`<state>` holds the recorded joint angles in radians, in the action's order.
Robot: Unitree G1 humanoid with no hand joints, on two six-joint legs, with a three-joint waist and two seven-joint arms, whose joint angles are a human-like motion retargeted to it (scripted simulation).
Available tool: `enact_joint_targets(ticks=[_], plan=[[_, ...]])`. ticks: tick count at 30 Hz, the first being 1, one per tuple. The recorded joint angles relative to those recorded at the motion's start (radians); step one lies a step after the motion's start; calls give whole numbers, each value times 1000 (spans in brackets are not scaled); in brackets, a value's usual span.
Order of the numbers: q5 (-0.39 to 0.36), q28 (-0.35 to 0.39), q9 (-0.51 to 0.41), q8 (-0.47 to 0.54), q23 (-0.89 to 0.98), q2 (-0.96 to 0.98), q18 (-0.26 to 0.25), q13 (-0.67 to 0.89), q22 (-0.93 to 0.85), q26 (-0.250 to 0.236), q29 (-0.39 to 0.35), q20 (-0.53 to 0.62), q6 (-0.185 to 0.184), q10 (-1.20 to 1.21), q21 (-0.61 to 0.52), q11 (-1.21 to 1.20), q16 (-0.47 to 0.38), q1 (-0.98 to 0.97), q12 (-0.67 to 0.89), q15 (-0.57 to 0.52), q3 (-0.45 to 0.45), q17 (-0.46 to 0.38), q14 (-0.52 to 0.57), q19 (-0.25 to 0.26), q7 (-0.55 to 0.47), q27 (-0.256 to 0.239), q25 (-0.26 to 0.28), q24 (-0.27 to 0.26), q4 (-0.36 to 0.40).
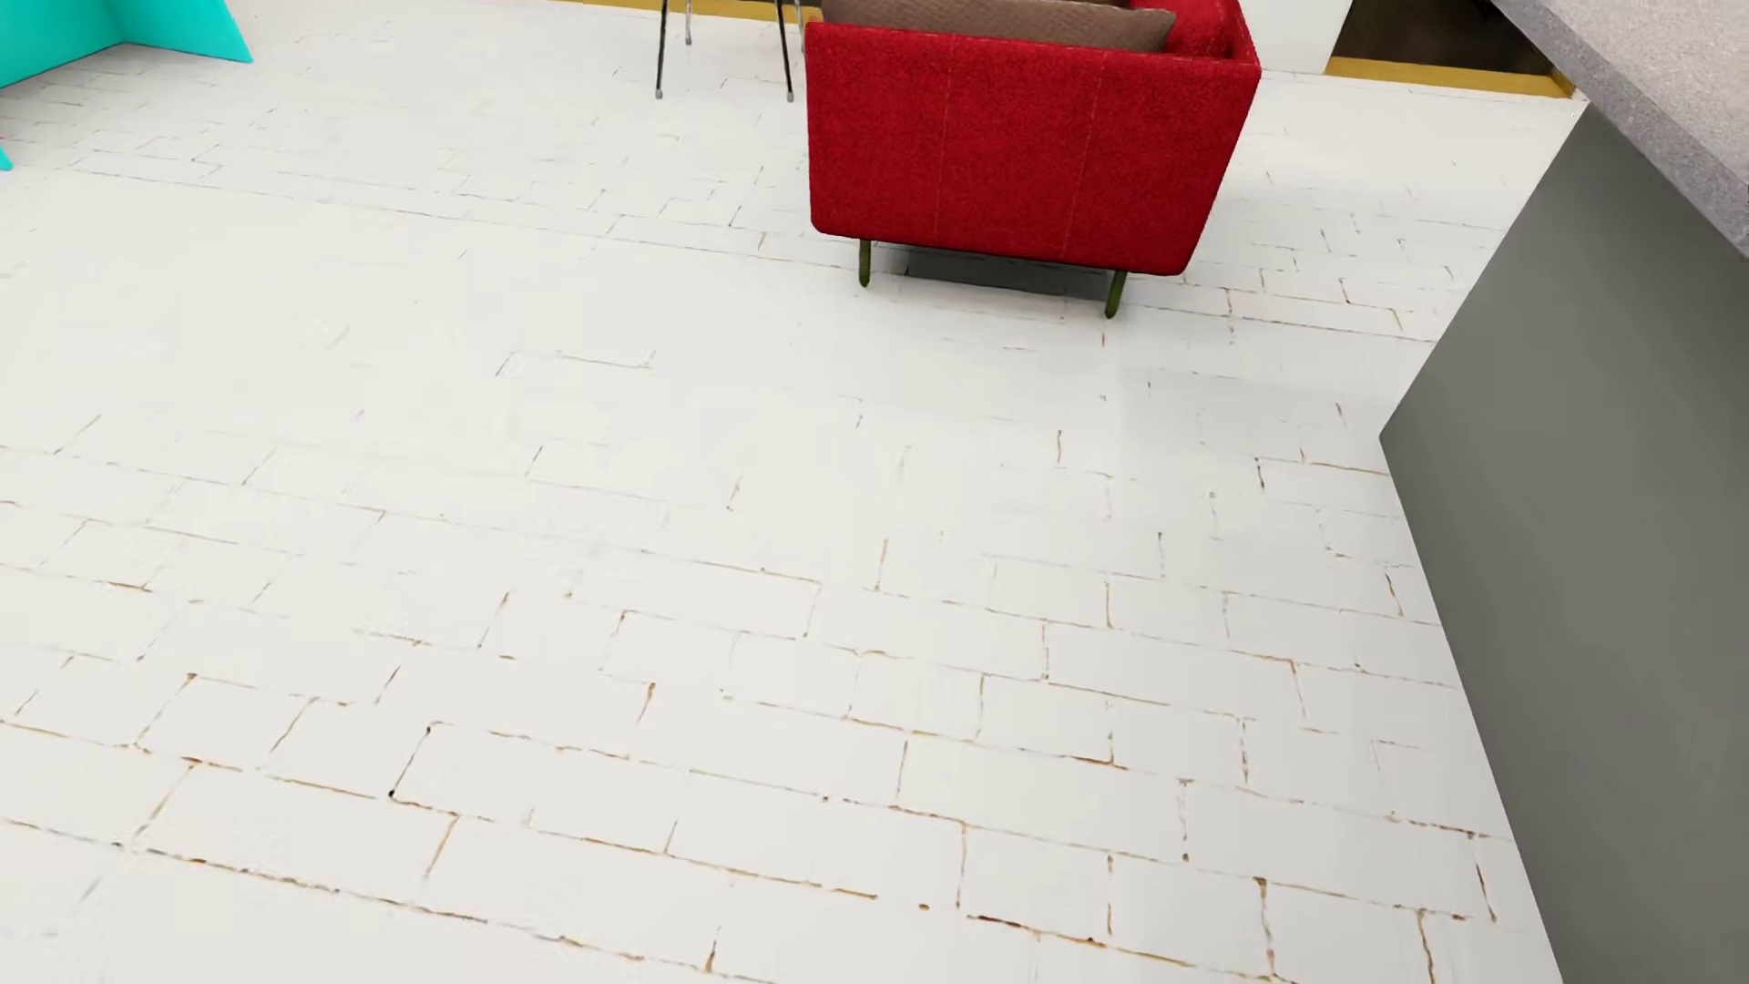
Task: Approach the red armchair
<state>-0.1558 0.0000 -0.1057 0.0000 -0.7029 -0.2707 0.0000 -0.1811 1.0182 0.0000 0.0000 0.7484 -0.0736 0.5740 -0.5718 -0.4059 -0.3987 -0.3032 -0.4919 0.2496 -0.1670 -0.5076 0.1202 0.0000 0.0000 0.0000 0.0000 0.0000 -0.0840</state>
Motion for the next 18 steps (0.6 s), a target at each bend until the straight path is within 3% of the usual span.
enact_joint_targets(ticks=[1,2,4,6,7,8,10,11,15,16,18], plan=[[8,0,-8,0,48,-45,0,14,-23,0,0,-31,5,-101,33,2,1,20,0,-5,-1,-3,41,0,0,0,0,0,4],[22,0,-20,0,87,-96,0,18,-42,0,0,-56,13,-109,47,8,-4,30,5,-18,1,-3,15,0,0,0,0,0,7],[49,0,-6,0,116,-154,0,-13,-51,0,0,-100,29,-16,43,16,-20,0,38,-88,-1,7,39,0,0,0,0,0,18],[102,0,12,0,15,-138,0,-58,-23,0,0,-148,70,57,-47,-55,-42,41,78,-322,-17,49,-12,0,0,0,0,0,45],[118,0,22,0,-62,-32,0,-62,-13,0,0,-189,83,48,-141,-203,-49,88,101,-472,-23,69,-60,0,0,0,0,0,56],[117,0,41,0,-118,128,0,-56,-22,0,0,-232,92,32,-239,-405,-51,108,123,-551,-9,78,-98,0,0,0,0,0,66],[98,0,49,0,-148,383,0,-92,-78,0,0,-283,85,-23,-333,-690,-65,182,159,-561,95,70,-130,0,0,0,0,0,84],[83,0,49,0,-146,469,0,-133,-109,0,0,-307,71,-67,-349,-707,-71,247,174,-552,141,62,-125,0,0,0,0,0,82],[29,0,4,0,-199,605,0,-218,-242,0,0,-483,61,-99,-463,-233,-83,434,191,-638,228,67,-183,0,0,0,0,0,87],[24,0,-4,0,-209,602,0,-224,-261,0,0,-490,64,-108,-493,-108,-85,486,185,-588,225,72,-209,0,0,0,0,0,97],[36,0,4,0,-199,608,0,-240,-257,0,0,-438,58,-115,-471,-21,-78,571,156,-265,228,71,-252,0,0,0,0,0,111]])
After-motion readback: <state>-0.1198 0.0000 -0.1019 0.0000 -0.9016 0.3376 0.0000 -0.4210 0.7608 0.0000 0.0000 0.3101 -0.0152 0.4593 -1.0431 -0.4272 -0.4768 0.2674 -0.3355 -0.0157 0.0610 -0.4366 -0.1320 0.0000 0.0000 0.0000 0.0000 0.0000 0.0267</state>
